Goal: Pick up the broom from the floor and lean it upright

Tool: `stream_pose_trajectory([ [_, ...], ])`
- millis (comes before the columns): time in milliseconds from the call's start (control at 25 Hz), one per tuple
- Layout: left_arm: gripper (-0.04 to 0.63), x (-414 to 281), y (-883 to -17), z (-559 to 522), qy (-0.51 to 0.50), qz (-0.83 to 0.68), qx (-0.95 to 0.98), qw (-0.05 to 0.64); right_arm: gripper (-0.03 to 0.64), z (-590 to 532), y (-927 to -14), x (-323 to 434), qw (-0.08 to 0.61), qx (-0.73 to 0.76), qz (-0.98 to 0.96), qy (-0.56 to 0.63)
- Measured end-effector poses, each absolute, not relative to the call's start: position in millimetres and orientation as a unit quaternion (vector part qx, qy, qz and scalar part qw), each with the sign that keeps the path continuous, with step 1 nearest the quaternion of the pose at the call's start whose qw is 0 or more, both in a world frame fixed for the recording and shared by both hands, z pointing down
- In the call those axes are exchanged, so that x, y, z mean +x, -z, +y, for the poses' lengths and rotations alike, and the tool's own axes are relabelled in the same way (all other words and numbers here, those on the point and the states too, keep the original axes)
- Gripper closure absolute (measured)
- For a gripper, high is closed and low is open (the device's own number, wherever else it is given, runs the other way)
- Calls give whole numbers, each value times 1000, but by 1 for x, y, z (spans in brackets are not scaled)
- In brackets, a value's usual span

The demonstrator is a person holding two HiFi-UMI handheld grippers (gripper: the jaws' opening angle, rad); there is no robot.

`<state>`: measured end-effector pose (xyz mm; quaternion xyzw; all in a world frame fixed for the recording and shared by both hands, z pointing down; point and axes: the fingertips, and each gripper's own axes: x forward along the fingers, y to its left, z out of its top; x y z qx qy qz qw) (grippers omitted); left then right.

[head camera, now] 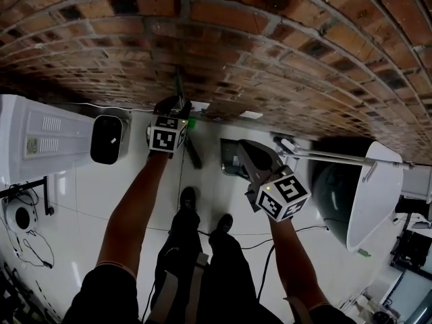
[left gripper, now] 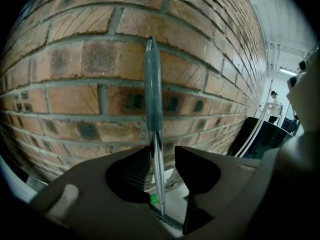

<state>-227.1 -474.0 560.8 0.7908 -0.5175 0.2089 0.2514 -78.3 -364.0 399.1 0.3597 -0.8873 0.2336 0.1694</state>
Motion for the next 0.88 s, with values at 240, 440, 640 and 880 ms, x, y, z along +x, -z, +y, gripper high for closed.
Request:
stream_pose_trajectory([
  [240, 434, -232, -535, -446, -206, -526, 788, 245, 612, -343, -383, -67, 154, 356, -892, -233],
  [440, 436, -221, -475, -401, -171, -520, 801, 243, 612, -326, -348, -64, 124, 330, -910, -218],
  [640, 497, -188, -387, -338, -107, -515, 820, 227, 612, -308, -302, -54, 95, 304, -928, -193],
  [880, 594, -136, -305, -274, -61, -509, 836, 197, 612, -282, -261, -43, 64, 270, -945, -173],
])
